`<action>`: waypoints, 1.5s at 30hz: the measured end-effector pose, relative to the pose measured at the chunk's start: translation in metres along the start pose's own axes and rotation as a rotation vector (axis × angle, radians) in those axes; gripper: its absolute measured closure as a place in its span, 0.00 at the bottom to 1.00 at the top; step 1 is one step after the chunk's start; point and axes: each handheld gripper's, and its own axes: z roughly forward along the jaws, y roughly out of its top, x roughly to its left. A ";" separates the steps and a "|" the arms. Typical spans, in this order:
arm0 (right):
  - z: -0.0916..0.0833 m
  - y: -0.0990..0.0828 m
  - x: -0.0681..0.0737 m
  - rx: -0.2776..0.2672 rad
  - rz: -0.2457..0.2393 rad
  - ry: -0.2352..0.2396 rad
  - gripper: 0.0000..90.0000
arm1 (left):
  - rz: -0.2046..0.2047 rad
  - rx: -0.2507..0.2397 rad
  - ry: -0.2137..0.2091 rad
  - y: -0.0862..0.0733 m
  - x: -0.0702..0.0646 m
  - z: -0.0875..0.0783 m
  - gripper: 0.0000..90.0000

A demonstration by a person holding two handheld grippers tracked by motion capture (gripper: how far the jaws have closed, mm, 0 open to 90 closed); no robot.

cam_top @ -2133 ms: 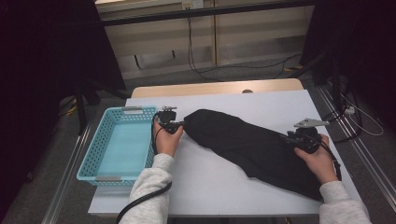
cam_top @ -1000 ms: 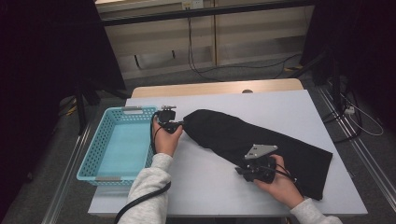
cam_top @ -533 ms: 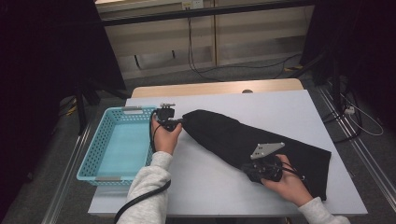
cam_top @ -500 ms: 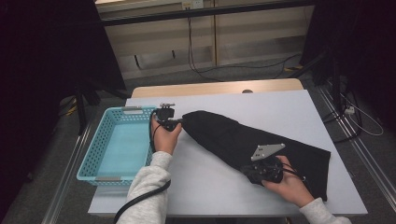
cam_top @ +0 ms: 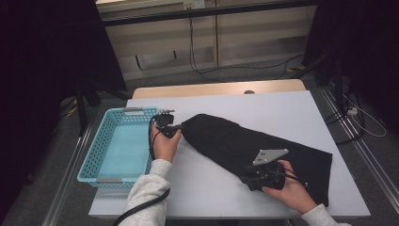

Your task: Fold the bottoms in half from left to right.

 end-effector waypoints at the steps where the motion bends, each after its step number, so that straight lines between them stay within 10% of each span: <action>1: -0.001 0.000 -0.001 -0.012 0.002 -0.003 0.55 | 0.008 -0.009 -0.001 0.001 0.001 0.001 0.78; 8: -0.004 -0.002 -0.012 -0.027 0.025 -0.048 0.39 | 0.028 0.002 0.000 0.000 0.005 0.020 0.42; 20: -0.005 -0.004 -0.012 -0.032 0.026 -0.024 0.35 | 0.087 0.064 0.050 -0.004 0.009 0.049 0.18; 22: -0.007 -0.004 -0.013 -0.042 0.027 -0.022 0.35 | 0.144 0.075 0.047 -0.006 0.004 0.049 0.20; 31: -0.008 -0.004 -0.014 -0.045 0.035 -0.032 0.34 | 0.162 0.121 -0.026 -0.009 -0.011 0.041 0.56; 37: -0.010 -0.005 -0.017 -0.050 0.043 -0.044 0.32 | 0.087 0.177 -0.095 -0.007 -0.017 0.040 0.87; 45: -0.013 -0.006 -0.020 -0.057 0.047 -0.060 0.28 | 0.000 0.174 -0.097 -0.003 -0.010 0.031 0.92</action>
